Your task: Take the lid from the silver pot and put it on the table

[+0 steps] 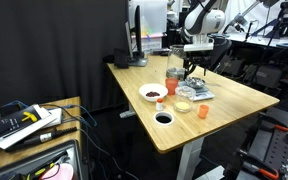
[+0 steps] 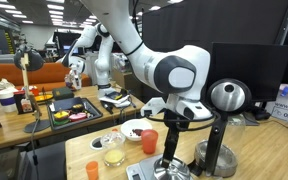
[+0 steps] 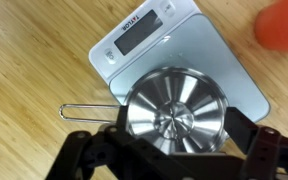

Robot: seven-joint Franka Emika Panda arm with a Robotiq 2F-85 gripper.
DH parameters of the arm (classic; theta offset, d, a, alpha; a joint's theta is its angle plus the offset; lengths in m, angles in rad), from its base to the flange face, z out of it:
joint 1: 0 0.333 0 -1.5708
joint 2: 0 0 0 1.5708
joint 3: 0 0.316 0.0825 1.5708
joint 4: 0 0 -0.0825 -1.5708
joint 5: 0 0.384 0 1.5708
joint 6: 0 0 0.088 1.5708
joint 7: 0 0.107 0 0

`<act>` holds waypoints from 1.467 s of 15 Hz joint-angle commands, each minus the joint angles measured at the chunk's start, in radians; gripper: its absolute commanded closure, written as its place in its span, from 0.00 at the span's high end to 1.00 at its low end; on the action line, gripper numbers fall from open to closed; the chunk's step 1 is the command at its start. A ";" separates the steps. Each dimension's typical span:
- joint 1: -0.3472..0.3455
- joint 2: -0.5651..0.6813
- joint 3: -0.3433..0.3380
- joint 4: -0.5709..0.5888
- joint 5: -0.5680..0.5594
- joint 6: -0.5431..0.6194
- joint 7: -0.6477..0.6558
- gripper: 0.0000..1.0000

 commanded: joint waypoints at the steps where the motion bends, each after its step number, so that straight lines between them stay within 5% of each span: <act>1: 0.009 0.034 -0.015 0.048 0.026 -0.056 -0.011 0.83; 9: 0.004 0.089 -0.029 0.081 0.030 -0.067 -0.009 0.90; 11: 0.002 0.096 -0.028 0.088 0.035 -0.070 -0.013 0.68; 16: 0.000 0.104 -0.026 0.097 0.059 -0.067 -0.010 0.32; 20: -0.001 0.104 -0.025 0.094 0.072 -0.069 -0.012 0.05; 22: -0.002 0.097 -0.022 0.088 0.076 -0.066 -0.021 0.00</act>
